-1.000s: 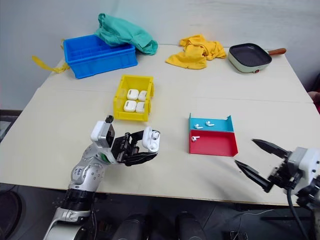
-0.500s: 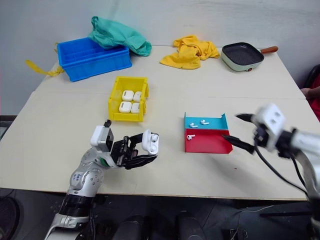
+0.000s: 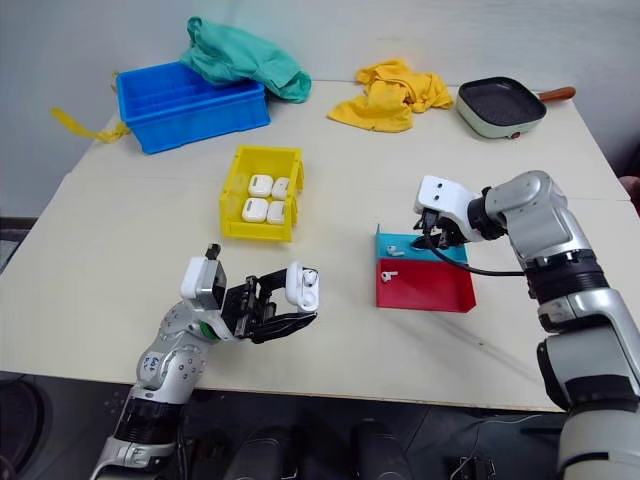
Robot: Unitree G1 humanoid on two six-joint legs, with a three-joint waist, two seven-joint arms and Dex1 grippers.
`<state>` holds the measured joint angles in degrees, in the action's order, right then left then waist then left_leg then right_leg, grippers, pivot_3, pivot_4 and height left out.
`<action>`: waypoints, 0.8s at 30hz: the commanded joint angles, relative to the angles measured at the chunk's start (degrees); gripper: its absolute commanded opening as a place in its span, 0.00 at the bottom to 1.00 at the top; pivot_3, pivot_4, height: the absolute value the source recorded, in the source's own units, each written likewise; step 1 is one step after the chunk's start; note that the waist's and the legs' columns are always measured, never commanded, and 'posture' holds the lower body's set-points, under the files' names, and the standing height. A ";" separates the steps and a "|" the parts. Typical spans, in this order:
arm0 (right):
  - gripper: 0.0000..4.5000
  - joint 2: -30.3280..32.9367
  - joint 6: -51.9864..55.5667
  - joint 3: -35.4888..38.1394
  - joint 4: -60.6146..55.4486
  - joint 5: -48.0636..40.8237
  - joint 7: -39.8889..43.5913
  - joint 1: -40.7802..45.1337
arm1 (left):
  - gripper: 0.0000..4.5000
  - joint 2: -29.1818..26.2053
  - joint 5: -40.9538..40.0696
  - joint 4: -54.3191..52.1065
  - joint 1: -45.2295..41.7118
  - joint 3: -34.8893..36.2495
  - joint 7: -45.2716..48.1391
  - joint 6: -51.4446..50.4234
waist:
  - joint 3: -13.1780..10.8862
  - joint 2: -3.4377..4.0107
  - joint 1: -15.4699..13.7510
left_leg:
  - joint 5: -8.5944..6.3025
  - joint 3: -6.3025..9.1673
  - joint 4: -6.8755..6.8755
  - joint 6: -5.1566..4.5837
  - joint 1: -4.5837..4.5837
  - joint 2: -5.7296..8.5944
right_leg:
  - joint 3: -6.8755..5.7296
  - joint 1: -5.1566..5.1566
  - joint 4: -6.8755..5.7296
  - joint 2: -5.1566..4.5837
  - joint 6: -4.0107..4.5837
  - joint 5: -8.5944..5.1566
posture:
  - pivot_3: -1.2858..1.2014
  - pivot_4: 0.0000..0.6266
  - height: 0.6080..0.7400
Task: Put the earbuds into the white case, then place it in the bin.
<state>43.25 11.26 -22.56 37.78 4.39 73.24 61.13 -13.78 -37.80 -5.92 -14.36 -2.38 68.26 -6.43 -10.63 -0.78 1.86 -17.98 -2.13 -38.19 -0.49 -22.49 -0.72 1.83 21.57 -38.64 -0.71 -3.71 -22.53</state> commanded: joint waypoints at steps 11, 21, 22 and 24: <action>0.43 -6.59 -10.78 -2.81 19.18 10.91 0.88 10.15 | 0.62 -0.16 0.19 -4.67 1.37 -0.34 -2.79 1.04 | 0.00 0.00 0.30 | 0.08 -0.01 -0.15 0.14 0.09 0.00 | 0.01 -0.04 -0.20 -0.01 0.00 0.00 | 0.52 0.24 1.00; 0.43 -8.94 -15.14 -2.99 27.83 15.25 -1.08 12.66 | 0.62 -0.60 0.05 -5.57 1.76 -0.61 -3.70 0.95 | 0.00 0.00 0.72 | 0.09 -0.01 -0.19 0.15 0.11 0.00 | 0.01 -0.04 -0.30 -0.01 0.00 0.00 | 0.52 0.24 1.00; 0.43 -9.15 -15.30 -2.82 28.33 15.43 -1.24 12.82 | 0.62 -0.66 0.00 -5.54 1.73 -0.57 -3.74 0.94 | 0.00 0.00 0.89 | 0.09 -0.01 -0.21 0.15 0.11 0.00 | 0.00 -0.04 -0.32 -0.01 0.00 0.00 | 0.52 0.24 1.00; 0.43 -9.42 -15.63 -2.62 29.05 15.71 -1.44 13.06 | 0.62 -0.78 -0.08 -5.63 1.79 -0.52 -3.79 0.91 | 0.00 0.00 1.21 | 0.09 -0.01 -0.24 0.16 0.11 0.00 | 0.00 -0.04 -0.35 -0.01 0.00 0.00 | 0.52 0.24 1.00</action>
<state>33.71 -3.79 -25.91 65.97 19.39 71.94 73.37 -14.35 -37.73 -8.80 -12.88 -2.82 64.52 -6.22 -10.63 -0.78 3.07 -17.89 -2.14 -38.44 -0.33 -22.38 -0.72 1.83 21.53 -39.00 -0.71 -3.70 -22.53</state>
